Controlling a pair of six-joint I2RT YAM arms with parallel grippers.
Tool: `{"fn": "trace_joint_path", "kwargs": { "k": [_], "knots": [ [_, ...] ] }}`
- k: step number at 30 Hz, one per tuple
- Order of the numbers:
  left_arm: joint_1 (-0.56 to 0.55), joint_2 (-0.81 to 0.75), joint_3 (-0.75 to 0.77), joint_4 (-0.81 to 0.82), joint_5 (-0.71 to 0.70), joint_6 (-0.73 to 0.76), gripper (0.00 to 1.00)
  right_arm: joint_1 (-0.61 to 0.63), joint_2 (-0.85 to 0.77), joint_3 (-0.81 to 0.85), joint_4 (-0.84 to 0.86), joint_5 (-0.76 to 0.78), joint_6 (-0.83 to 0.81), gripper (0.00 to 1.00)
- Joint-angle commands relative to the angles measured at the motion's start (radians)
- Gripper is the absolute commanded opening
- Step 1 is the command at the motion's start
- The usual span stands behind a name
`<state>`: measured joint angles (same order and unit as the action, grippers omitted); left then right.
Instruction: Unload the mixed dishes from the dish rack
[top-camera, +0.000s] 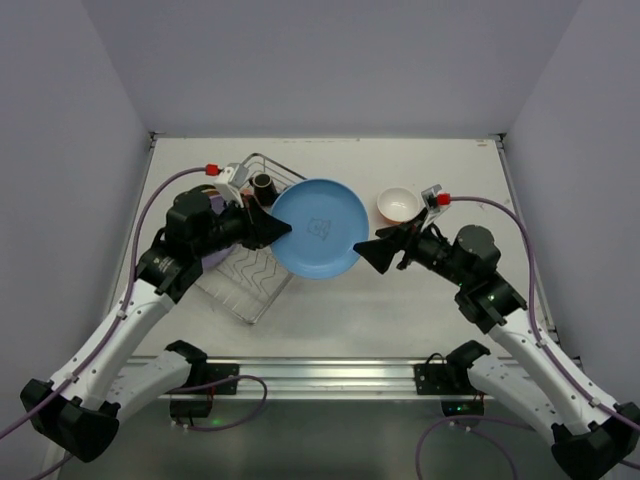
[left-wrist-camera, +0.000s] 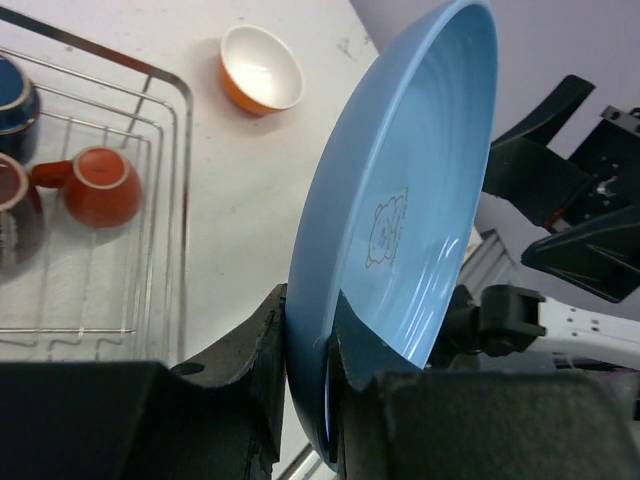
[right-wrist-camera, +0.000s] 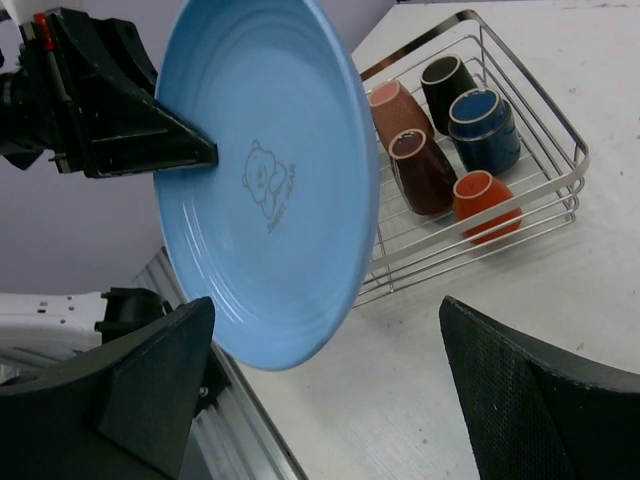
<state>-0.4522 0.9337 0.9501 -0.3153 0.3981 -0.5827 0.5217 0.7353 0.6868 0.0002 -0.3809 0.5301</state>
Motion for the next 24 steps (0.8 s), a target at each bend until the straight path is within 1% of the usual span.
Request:
{"fn": "trace_joint_path", "kwargs": {
  "k": [1, 5, 6, 9, 10, 12, 13, 14, 19, 22, 23, 24],
  "knots": [
    [-0.003, -0.055, -0.042, 0.228, 0.14, -0.135, 0.0, 0.0, 0.016, 0.065, 0.003, -0.013, 0.024, 0.94],
    [-0.003, -0.059, -0.073, 0.232, 0.13, -0.134, 0.0, 0.0, 0.056, 0.095, -0.055, -0.001, -0.002, 0.81],
    [-0.003, -0.058, -0.079, 0.232, 0.13, -0.132, 0.0, 0.0, 0.076, 0.12, -0.068, -0.001, -0.007, 0.73],
    [-0.005, -0.047, -0.099, 0.231, 0.117, -0.115, 0.0, 0.0, 0.105, 0.167, -0.107, 0.01, -0.022, 0.59],
    [-0.005, -0.041, -0.1, 0.22, 0.104, -0.089, 0.0, 0.001, 0.122, 0.18, -0.129, 0.025, -0.028, 0.53],
    [-0.003, -0.035, -0.097, 0.171, 0.061, -0.063, 0.0, 0.0, 0.137, 0.21, -0.153, 0.054, -0.036, 0.5],
    [-0.005, -0.027, -0.097, 0.156, 0.055, -0.042, 0.0, 0.0, 0.154, 0.215, -0.16, 0.063, -0.044, 0.46],
    [-0.005, -0.027, -0.099, 0.15, 0.053, -0.039, 0.0, 0.0, 0.165, 0.221, -0.172, 0.082, -0.053, 0.45],
    [-0.005, -0.032, -0.096, 0.154, 0.048, -0.031, 0.0, 0.02, 0.249, 0.246, -0.18, 0.073, -0.053, 0.41],
    [-0.005, -0.027, -0.093, 0.151, 0.056, -0.022, 0.0, 0.055, 0.291, 0.267, -0.201, 0.135, -0.053, 0.39],
    [-0.005, -0.026, -0.091, 0.142, 0.059, -0.019, 0.0, 0.057, 0.294, 0.272, -0.2, 0.142, -0.044, 0.37],
    [-0.005, -0.024, -0.091, 0.137, 0.061, -0.014, 0.0, 0.06, 0.297, 0.272, -0.195, 0.148, -0.042, 0.3]
  ]
}}
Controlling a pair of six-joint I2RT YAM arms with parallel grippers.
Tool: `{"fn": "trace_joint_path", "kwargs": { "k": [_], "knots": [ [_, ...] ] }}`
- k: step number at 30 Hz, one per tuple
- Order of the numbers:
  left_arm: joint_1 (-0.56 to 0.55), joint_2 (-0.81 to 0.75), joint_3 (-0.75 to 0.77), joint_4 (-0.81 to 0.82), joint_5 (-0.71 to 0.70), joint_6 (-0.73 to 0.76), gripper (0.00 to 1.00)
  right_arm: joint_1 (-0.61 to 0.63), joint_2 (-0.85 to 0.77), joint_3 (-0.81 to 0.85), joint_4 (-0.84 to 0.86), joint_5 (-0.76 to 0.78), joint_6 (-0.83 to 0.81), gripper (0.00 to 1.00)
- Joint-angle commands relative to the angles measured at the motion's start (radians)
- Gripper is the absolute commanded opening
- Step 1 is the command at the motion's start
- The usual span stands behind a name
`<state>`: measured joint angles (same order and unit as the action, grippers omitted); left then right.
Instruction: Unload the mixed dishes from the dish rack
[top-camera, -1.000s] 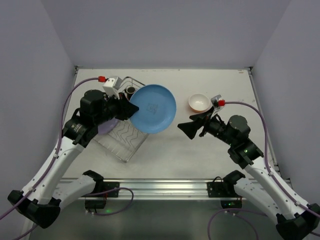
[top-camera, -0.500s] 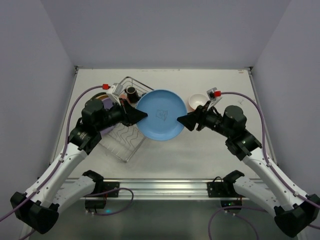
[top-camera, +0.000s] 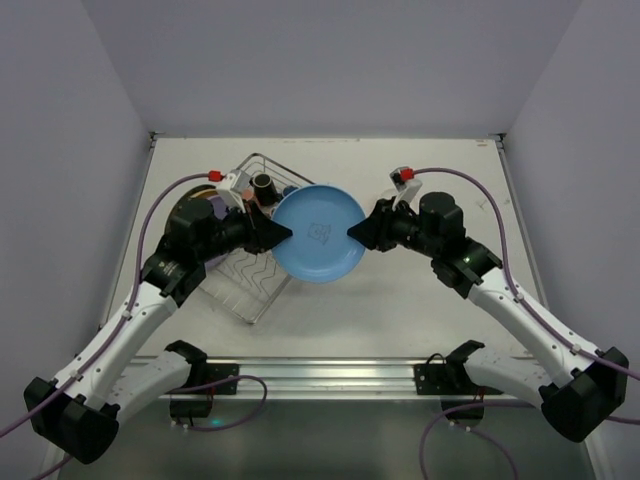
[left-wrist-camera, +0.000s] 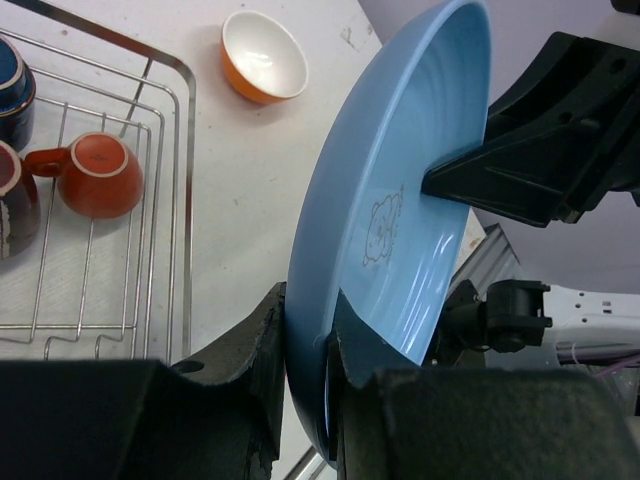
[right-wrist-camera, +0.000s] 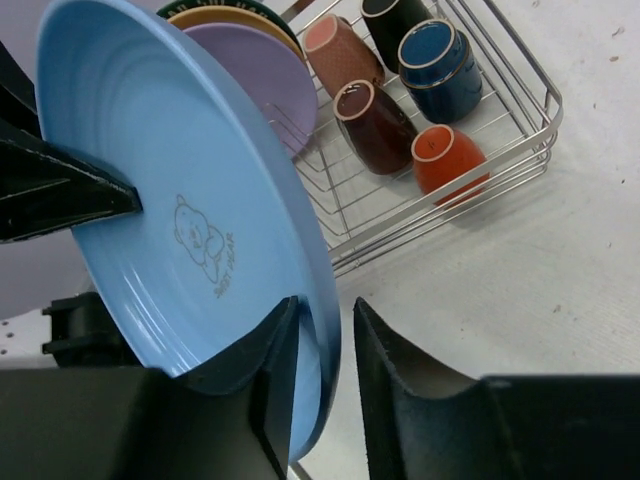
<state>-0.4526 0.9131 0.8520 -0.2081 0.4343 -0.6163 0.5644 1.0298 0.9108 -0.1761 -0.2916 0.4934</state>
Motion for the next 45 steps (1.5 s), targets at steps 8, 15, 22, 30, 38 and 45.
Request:
{"fn": "trace_joint_path", "kwargs": {
  "k": [8, 15, 22, 30, 38, 45],
  "knots": [
    [-0.003, 0.012, 0.036, -0.024, -0.029, 0.058, 0.11, 0.022, -0.045, 0.019, 0.006, 0.098, 0.011, 0.0],
    [-0.005, -0.022, 0.159, -0.166, -0.254, 0.174, 1.0, -0.103, -0.114, -0.026, -0.005, 0.066, 0.022, 0.0],
    [-0.003, -0.086, 0.179, -0.326, -0.551, 0.249, 1.0, -0.538, -0.163, -0.085, -0.06, 0.017, 0.147, 0.0],
    [-0.003, -0.178, 0.09, -0.373, -0.724, 0.332, 1.0, -1.011, -0.091, -0.119, 0.067, -0.265, 0.378, 0.0],
    [-0.003, -0.237, 0.035, -0.324, -0.79, 0.326, 1.0, -1.092, -0.07, -0.089, 0.041, -0.089, 0.433, 0.0],
    [-0.001, -0.301, -0.054, -0.292, -0.83, 0.323, 1.0, -1.11, 0.127, -0.116, 0.163, 0.152, 0.64, 0.0]
  ]
}}
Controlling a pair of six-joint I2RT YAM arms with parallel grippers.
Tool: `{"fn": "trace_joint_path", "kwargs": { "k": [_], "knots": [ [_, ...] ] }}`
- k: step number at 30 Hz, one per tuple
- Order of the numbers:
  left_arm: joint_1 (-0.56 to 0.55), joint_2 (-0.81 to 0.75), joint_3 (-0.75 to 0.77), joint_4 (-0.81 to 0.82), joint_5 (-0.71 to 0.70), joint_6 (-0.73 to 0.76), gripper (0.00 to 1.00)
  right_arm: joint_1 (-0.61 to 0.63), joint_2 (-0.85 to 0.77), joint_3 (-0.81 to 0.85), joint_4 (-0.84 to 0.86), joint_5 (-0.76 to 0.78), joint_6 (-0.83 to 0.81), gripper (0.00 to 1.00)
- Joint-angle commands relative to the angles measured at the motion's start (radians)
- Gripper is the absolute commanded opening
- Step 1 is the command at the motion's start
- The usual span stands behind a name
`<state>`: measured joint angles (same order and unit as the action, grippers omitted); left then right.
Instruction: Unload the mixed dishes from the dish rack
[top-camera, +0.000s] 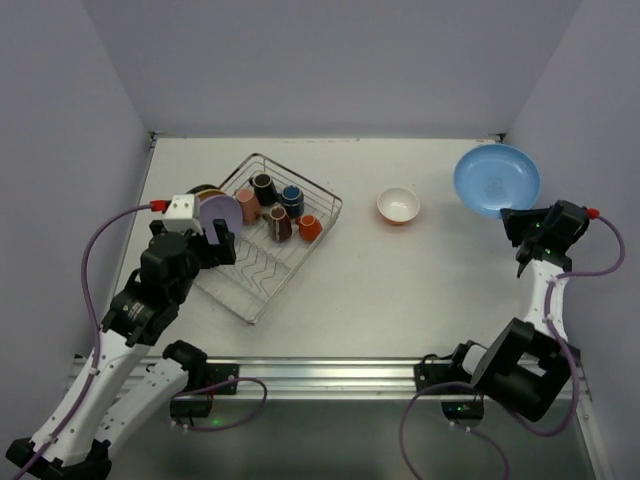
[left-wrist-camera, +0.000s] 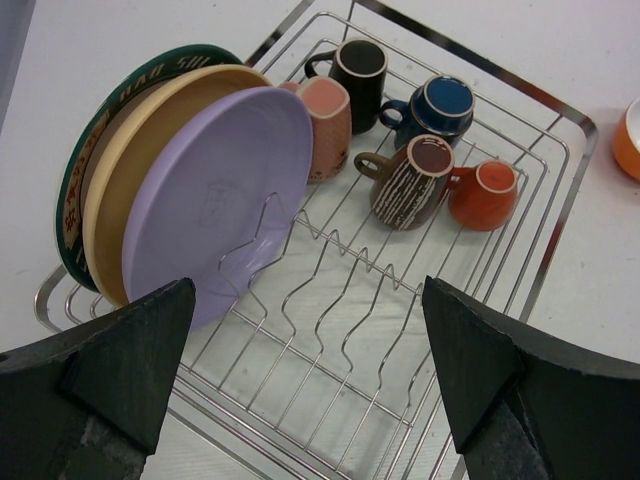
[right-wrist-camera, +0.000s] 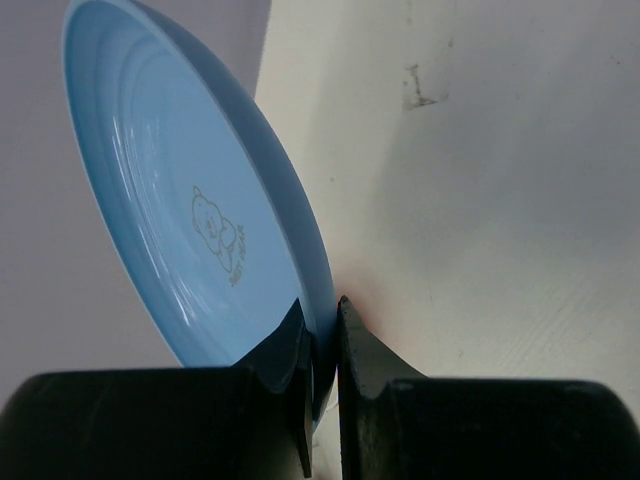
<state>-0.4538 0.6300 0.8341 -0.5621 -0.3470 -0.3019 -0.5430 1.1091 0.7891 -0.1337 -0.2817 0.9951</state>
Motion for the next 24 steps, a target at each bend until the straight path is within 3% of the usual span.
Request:
{"fn": "trace_joint_path", "kwargs": {
  "k": [1, 7, 10, 17, 21, 24],
  "knots": [
    [0.001, -0.018, -0.044, 0.067, -0.035, 0.006, 1.0, -0.003, 0.081, 0.006, 0.14, 0.135, 0.148, 0.0],
    [0.01, -0.03, -0.058, 0.064, 0.014, 0.01, 1.0, -0.003, 0.441, 0.123, 0.206, 0.035, 0.136, 0.0],
    [0.01, -0.052, -0.072, 0.082, 0.029, 0.014, 1.0, -0.003, 0.515, 0.108, 0.236, -0.027, 0.149, 0.0],
    [0.01, -0.049, -0.073, 0.087, 0.049, 0.015, 1.0, 0.035, 0.613, 0.079, 0.269, 0.019, 0.116, 0.04],
    [0.01, -0.062, -0.073, 0.088, 0.039, 0.017, 1.0, 0.049, 0.636, 0.134, 0.203, 0.027, 0.067, 0.11],
    [0.012, -0.067, -0.072, 0.082, 0.007, 0.009, 1.0, 0.063, 0.656, 0.183, 0.155, 0.042, 0.036, 0.32]
  ]
}}
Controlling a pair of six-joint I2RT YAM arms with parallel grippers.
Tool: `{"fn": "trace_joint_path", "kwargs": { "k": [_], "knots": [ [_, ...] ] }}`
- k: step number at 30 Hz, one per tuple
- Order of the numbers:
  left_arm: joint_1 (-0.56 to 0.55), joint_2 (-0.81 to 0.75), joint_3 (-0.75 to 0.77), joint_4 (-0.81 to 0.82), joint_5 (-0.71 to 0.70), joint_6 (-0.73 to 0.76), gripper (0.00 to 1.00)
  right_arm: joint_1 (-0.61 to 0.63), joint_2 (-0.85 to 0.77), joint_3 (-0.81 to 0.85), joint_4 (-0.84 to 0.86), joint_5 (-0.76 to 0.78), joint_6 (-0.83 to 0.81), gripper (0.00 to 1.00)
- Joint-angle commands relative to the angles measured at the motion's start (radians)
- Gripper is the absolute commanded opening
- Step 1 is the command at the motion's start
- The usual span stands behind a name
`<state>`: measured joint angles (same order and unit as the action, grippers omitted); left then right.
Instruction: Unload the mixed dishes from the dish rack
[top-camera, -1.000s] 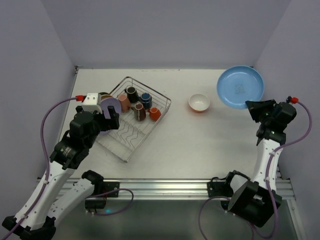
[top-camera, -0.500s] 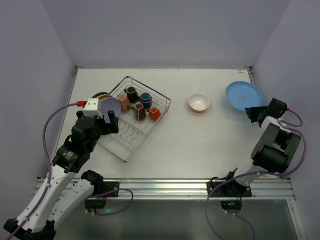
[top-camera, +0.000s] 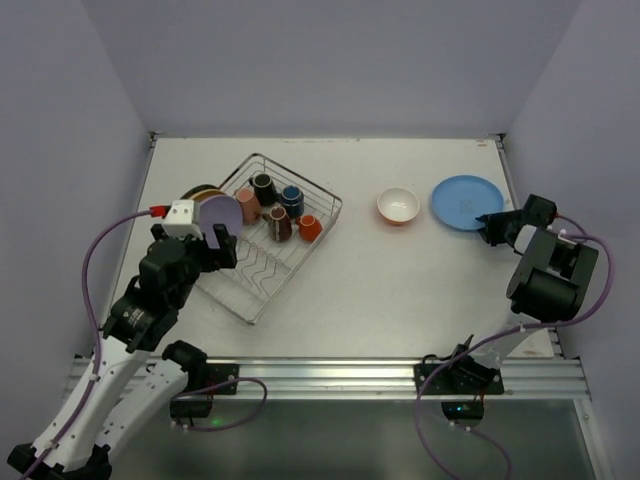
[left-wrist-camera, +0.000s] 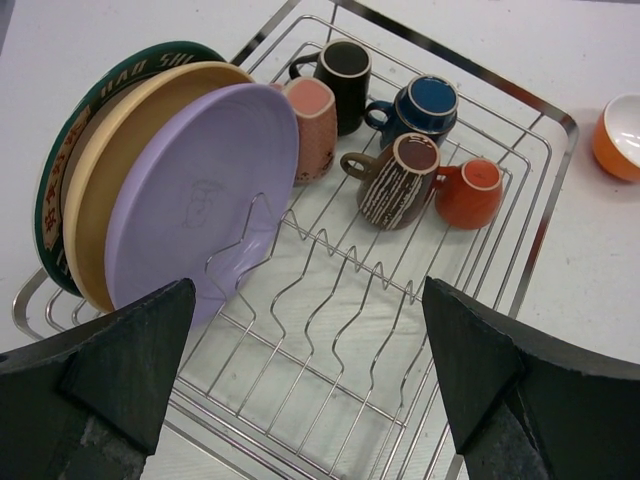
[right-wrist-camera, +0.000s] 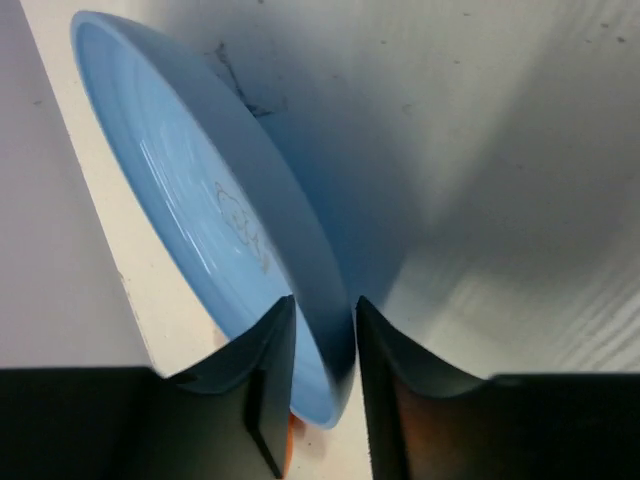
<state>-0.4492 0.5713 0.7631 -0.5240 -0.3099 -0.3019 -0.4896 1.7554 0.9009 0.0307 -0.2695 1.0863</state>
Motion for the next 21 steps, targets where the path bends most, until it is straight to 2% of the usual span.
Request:
{"fn": "trace_joint_path", "kwargs": {
  "k": [1, 5, 8, 10, 11, 12, 15, 17, 20, 21],
  "knots": [
    [0.006, -0.007, 0.001, 0.041, -0.052, 0.007, 1.0, 0.013, 0.007, 0.073, -0.014, 0.033, -0.058, 0.36],
    [0.006, 0.028, 0.041, -0.013, -0.129, -0.023, 1.0, 0.025, -0.008, 0.072, -0.02, 0.007, -0.056, 0.52],
    [0.006, 0.047, 0.106, -0.051, -0.199, -0.051, 1.0, 0.034, -0.031, 0.069, -0.028, -0.026, -0.049, 0.59],
    [0.006, 0.048, 0.159, -0.067, -0.221, -0.065, 1.0, 0.034, -0.057, 0.063, -0.096, 0.002, -0.054, 0.78],
    [0.006, 0.05, 0.174, -0.068, -0.227, -0.069, 1.0, 0.036, -0.092, 0.058, -0.118, 0.027, -0.066, 0.93],
    [0.007, 0.055, 0.188, -0.065, -0.23, -0.071, 1.0, 0.036, -0.109, 0.049, -0.129, 0.076, -0.077, 0.99],
    [0.006, 0.125, 0.237, -0.06, -0.25, -0.029, 1.0, 0.034, -0.164, 0.072, -0.253, 0.171, -0.095, 0.99],
    [0.007, 0.171, 0.289, -0.067, -0.262, 0.015, 1.0, 0.034, -0.232, 0.04, -0.272, 0.153, -0.071, 0.99],
    [0.006, 0.277, 0.369, -0.111, -0.262, 0.119, 1.0, 0.037, -0.342, -0.101, -0.131, 0.024, -0.011, 0.99],
    [0.006, 0.335, 0.392, -0.134, -0.267, 0.138, 1.0, 0.057, -0.434, -0.13, -0.109, 0.013, -0.006, 0.99]
  ]
}}
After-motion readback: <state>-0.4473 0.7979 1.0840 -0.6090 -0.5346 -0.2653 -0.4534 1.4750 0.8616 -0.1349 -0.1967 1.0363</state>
